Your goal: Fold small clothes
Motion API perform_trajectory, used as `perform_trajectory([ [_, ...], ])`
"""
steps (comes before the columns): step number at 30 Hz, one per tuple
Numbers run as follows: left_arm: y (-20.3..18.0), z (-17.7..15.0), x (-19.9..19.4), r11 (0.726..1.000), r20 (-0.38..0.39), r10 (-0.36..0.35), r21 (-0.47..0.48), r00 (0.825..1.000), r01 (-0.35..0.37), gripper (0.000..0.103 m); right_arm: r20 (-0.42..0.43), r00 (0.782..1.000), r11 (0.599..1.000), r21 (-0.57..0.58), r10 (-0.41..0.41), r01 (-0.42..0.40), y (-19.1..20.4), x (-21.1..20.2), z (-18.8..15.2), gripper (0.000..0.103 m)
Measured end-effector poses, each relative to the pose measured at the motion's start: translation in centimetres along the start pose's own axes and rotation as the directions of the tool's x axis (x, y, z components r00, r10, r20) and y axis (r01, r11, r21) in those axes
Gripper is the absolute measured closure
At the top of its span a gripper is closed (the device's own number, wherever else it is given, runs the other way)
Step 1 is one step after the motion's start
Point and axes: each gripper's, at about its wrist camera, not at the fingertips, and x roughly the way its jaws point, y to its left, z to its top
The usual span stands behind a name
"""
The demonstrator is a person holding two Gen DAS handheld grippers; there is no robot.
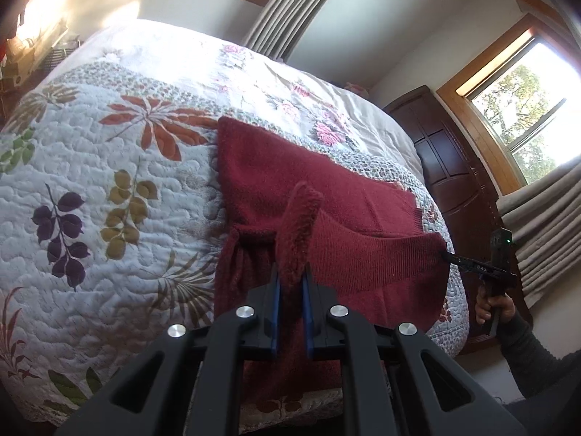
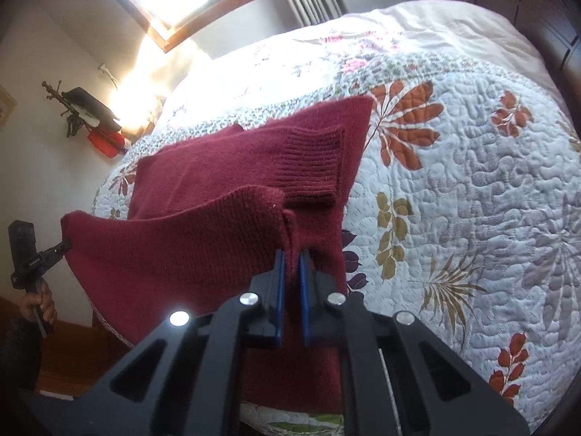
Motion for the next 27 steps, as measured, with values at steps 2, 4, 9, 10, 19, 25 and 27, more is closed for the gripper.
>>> perform_trajectory([
  [2,-1.0,0.0,-1.5,1.000,0.037,-0.004,0.014,0.999,0.004,0.093,0.059,0.998,1.000,0.018,-0.003,0.002,0.6,-2.7,-0.3,0.097],
  [4,-1.9,0.4,-2.9,1.000,0.080,-0.014,0.025,0.997,0.012,0.093,0.119,0.993,0.999,0.033,-0.001,-0.003,1.1,-5.3,-0.1,0.097],
  [9,-3.3,4.3,-4.8,0.997,0.179,-0.072,0.052,0.981,0.064,0.093,0.232,0.973,0.999,0.025,0.017,-0.023,2.3,-9.5,2.8,0.097],
  [10,-3.3,5.4,-4.5,0.996,0.188,-0.083,0.059,0.979,0.073,0.093,0.240,0.970,0.999,0.018,0.023,-0.028,2.5,-9.6,3.8,0.097],
  [19,-0.8,15.0,3.5,0.994,0.141,-0.102,0.064,0.985,0.094,0.094,0.194,0.981,1.000,0.017,-0.006,0.002,0.9,-3.8,12.6,0.097],
  [25,1.2,20.2,8.0,0.994,0.102,-0.105,0.017,0.989,0.104,0.094,0.157,0.987,0.998,0.050,-0.035,0.028,-1.3,0.0,17.4,0.097],
  [27,2.0,21.4,9.7,0.995,0.075,-0.103,-0.001,0.992,0.103,0.094,0.136,0.990,0.997,0.067,-0.035,0.027,-2.2,1.3,18.5,0.097],
])
